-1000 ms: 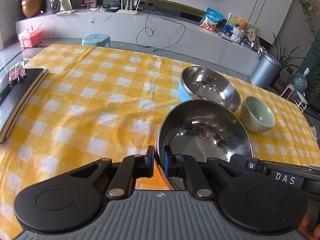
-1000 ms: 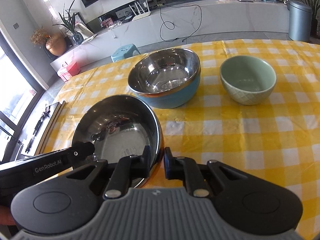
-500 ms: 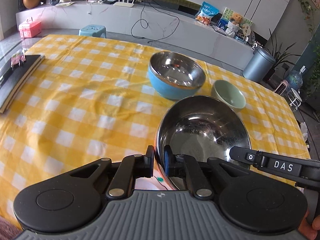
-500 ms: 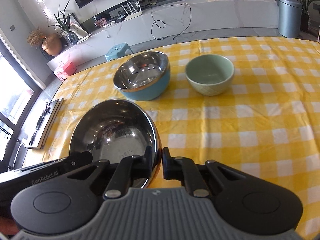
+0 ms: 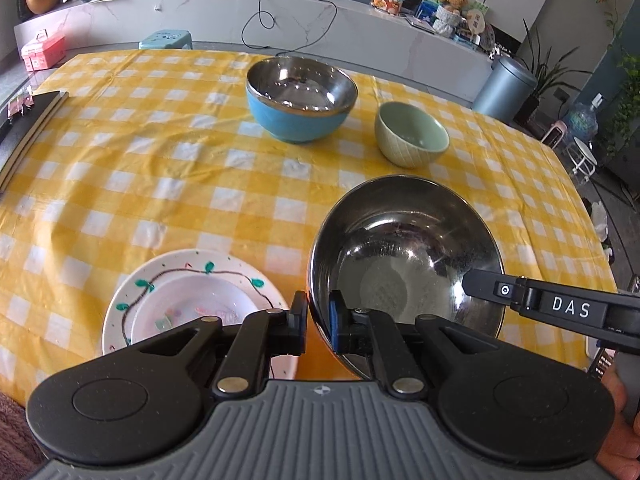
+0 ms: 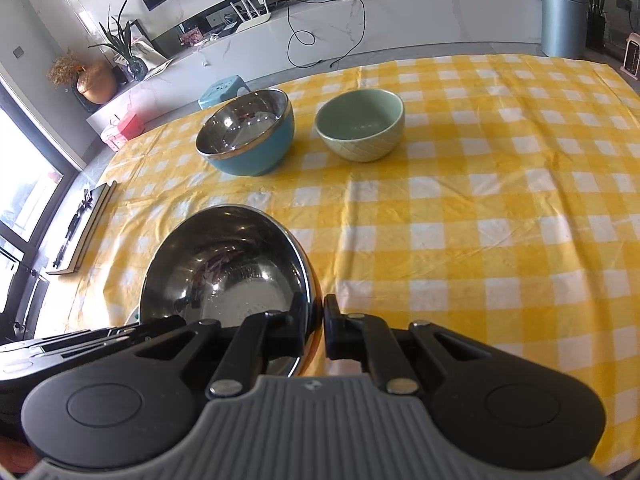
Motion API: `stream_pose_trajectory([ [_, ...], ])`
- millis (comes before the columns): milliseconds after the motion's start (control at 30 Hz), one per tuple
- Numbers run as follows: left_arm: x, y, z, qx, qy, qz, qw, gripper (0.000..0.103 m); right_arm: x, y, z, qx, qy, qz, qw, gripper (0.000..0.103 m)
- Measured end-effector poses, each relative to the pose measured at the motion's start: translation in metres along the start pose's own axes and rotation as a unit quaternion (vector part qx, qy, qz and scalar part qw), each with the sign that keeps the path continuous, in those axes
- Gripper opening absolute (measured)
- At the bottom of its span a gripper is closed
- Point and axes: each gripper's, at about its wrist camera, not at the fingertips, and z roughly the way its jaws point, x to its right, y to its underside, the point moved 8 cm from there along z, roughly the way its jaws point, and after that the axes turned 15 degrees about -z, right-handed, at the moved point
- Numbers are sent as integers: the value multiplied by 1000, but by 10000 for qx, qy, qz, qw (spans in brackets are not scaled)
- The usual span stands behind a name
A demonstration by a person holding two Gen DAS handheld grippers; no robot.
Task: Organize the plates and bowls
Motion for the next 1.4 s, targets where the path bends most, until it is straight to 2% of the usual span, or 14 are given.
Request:
stream_pose_trajectory([
  [400,6,23,10,-365,-27,104,9993,13,11,17,3,-241,63,38,9997,6],
  [1000,2,25,18,-517,-12,130,9986,15,11,20,17,-465,170,-105,9987,6],
  [1200,5,23,17,-721,206,-71,9972,16,18,17,10,-423,151,-1,9990,6],
  [1400,8,26,23,-880,212,-87,9959,17,23,19,16,-523,230,4,9984,6],
])
